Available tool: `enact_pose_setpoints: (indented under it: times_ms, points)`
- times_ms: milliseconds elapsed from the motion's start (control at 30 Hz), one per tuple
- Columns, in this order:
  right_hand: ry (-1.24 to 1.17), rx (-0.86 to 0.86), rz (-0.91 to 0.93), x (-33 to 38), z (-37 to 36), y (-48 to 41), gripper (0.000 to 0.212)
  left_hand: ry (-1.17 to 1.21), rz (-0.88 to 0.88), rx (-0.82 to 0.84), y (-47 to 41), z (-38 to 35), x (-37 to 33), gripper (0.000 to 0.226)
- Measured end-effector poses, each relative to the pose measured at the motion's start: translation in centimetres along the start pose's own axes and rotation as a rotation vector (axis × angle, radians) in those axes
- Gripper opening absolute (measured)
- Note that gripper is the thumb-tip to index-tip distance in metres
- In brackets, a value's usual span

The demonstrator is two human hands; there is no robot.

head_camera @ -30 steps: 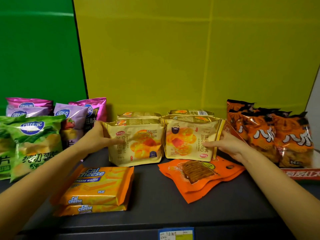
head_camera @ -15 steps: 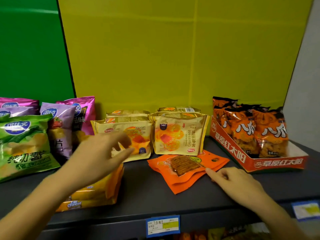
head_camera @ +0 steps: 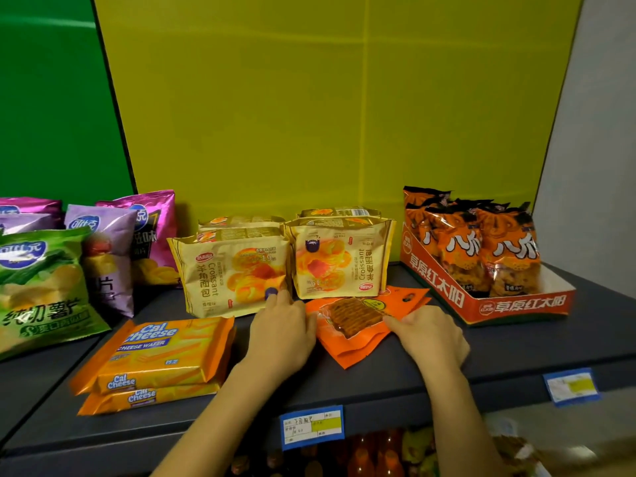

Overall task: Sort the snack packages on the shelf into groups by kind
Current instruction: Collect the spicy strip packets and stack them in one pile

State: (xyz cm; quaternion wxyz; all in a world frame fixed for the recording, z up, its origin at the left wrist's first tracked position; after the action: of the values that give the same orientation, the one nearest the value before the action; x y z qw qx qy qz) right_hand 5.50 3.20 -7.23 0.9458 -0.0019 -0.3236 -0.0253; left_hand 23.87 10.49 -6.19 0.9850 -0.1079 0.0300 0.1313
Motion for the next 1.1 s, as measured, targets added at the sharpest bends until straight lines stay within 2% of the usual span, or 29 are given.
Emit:
enact_pose_setpoints:
  times_ms: [100,200,300,367,467,600,700,800,933,1033,1100]
  points:
    - [-0.047,0.031,0.022,-0.4,0.2,0.1,0.034,0.167,0.090,0.136,-1.9,-0.6,0.5,0.064]
    - [-0.130,0.072,0.065,-0.7,0.6,0.4,0.031,0.203,0.111,0.276,-3.2,-1.0,-0.1,0.086]
    - [-0.253,0.109,0.077,-0.9,0.7,0.3,0.028,0.314,0.117,0.400,-4.0,-0.8,-0.8,0.077]
    - [-0.344,0.120,0.082,-1.3,0.6,0.0,0.022,0.361,0.089,0.419,-4.3,-0.5,-1.0,0.060]
    - [-0.448,0.172,0.080,-1.7,1.1,0.0,0.030,0.500,0.044,0.461,-4.3,-0.5,-1.2,0.036]
    - [-0.477,0.257,0.093,-2.4,1.9,0.9,0.023,0.676,-0.007,0.552,-3.2,-0.6,-1.4,0.028]
    - [-0.529,0.310,0.085,-2.6,2.0,1.4,0.029,0.722,-0.016,0.521,-2.2,-0.5,-1.6,0.031]
    - [-0.528,0.349,0.075,-2.5,2.2,1.8,0.046,0.704,-0.026,0.399,-1.1,0.5,-1.9,0.023]
    - [-0.505,0.334,0.094,-2.6,2.3,1.9,0.051,0.714,-0.075,0.274,0.3,2.8,-2.1,0.021]
    - [-0.477,0.320,0.121,-2.7,1.9,1.6,0.054,0.887,-0.119,0.321,2.0,4.5,-2.1,0.003]
    - [-0.425,0.321,0.136,-2.8,1.8,1.4,0.054,0.999,-0.100,0.300,3.2,5.2,-0.9,0.008]
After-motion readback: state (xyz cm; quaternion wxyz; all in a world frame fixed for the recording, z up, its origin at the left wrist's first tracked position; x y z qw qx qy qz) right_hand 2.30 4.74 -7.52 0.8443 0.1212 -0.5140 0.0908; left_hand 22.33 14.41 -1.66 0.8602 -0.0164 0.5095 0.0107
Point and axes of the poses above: each hand's wrist, its own y-axis away from the middle knuckle, its own z-axis out of the back of the hand, x = y × z, the point moved 3 cm from there along -y, towards the middle knuckle, and after that the axes turned 7 degrees about x, right-handed, at the moved point
